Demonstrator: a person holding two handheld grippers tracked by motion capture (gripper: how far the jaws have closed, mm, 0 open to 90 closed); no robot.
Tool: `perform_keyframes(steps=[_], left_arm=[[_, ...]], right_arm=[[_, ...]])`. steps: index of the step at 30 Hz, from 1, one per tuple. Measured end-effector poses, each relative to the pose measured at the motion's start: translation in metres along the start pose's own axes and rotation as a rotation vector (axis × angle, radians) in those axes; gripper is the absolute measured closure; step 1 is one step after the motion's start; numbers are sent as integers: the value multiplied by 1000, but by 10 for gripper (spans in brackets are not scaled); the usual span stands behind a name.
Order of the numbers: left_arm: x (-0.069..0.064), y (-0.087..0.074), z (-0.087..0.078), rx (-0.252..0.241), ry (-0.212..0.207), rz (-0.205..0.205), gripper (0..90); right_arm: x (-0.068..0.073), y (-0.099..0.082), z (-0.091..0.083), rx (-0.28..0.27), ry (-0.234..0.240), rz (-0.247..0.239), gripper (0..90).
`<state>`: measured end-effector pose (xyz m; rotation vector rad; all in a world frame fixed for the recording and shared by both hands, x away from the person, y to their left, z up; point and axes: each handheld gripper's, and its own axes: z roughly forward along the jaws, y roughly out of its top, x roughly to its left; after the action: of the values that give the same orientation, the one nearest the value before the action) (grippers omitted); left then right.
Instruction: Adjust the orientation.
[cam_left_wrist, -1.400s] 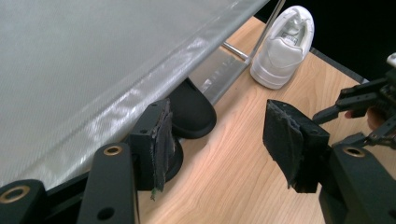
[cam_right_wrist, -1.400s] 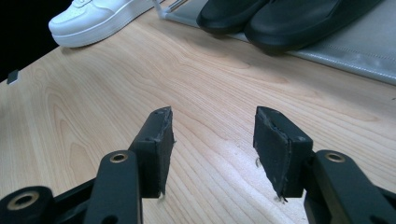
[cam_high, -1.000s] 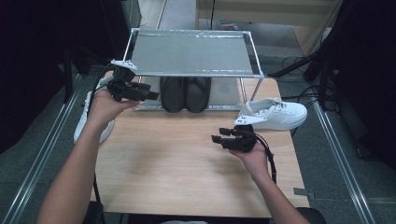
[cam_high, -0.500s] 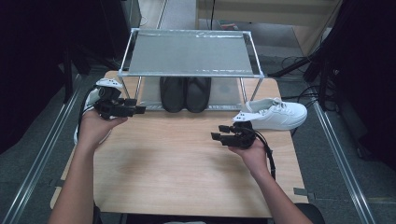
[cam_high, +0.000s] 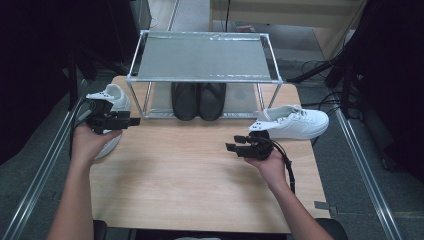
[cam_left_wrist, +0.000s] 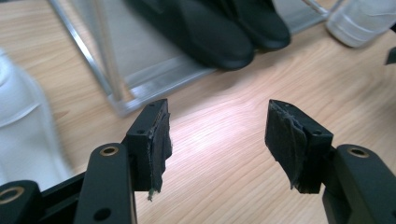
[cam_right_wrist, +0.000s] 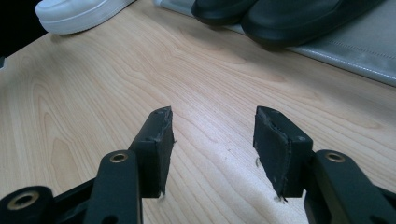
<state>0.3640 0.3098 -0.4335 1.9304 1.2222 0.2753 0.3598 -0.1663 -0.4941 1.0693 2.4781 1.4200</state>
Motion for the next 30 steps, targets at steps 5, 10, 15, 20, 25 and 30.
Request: perform_keyframes(steps=[5, 10, 15, 20, 25, 30], left_arm=[[14, -5, -4, -10, 19, -36, 405], [32, -9, -11, -35, 50, -63, 392], [50, -11, -15, -60, 96, -101, 399], [65, -9, -14, -52, 122, -122, 409], [76, -2, -12, -32, 179, -128, 423], [86, 0, -7, -35, 204, -139, 439]], right_arm=[[0, -1, 1, 5, -1, 3, 486], [0, -4, 0, 8, -9, 6, 483], [0, -9, -3, 12, -20, 14, 483], [-1, -14, -9, 14, -38, 30, 483], [-3, -20, -16, 8, -59, 45, 482], [-4, -25, -21, 4, -75, 60, 482]])
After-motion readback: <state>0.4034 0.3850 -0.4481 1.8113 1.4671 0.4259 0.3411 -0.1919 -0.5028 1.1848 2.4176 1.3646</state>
